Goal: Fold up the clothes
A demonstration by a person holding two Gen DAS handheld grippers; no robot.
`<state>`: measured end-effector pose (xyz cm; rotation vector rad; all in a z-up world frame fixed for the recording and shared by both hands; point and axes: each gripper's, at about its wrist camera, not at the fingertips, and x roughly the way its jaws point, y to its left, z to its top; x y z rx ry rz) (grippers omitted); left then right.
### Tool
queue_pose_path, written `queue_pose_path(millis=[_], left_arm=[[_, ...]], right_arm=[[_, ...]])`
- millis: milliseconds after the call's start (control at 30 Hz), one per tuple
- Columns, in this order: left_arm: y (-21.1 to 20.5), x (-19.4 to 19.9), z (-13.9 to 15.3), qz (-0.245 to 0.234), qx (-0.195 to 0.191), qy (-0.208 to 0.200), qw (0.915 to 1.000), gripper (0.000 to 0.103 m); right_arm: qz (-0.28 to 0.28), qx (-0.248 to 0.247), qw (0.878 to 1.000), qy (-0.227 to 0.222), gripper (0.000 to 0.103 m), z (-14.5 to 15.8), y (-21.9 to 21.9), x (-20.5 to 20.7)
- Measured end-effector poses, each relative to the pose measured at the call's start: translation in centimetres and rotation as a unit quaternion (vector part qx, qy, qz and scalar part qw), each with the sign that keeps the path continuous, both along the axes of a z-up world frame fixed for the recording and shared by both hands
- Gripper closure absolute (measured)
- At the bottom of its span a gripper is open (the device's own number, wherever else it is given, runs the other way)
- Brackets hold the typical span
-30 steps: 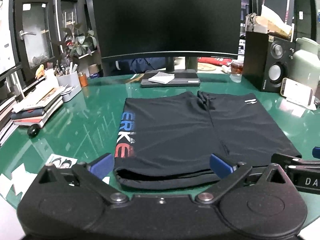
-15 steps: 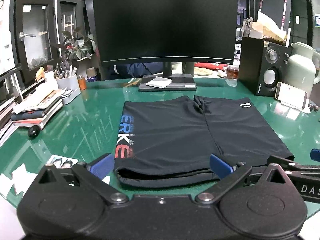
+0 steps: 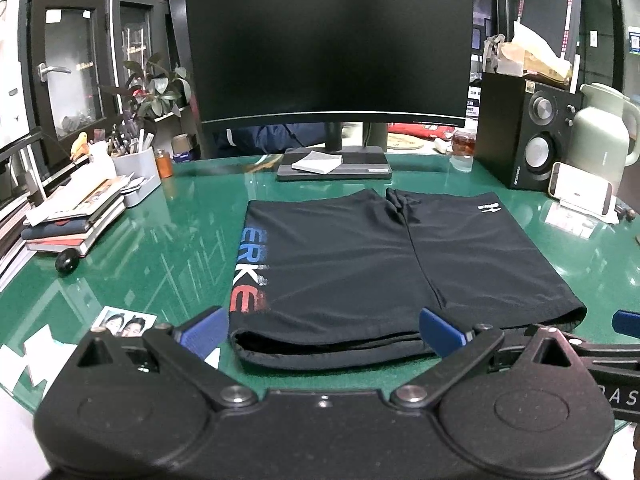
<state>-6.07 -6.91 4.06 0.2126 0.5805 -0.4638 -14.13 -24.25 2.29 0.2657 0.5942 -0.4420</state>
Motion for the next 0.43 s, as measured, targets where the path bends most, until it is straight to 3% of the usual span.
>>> queue_pose_path(millis=[433], left_arm=[[0.18,-0.29,-0.12,0.011,0.005,-0.015,0.9998,0.001]], right_arm=[[-0.011,-0.005,1.000,-0.007,0.000,0.08,0.74,0.28]])
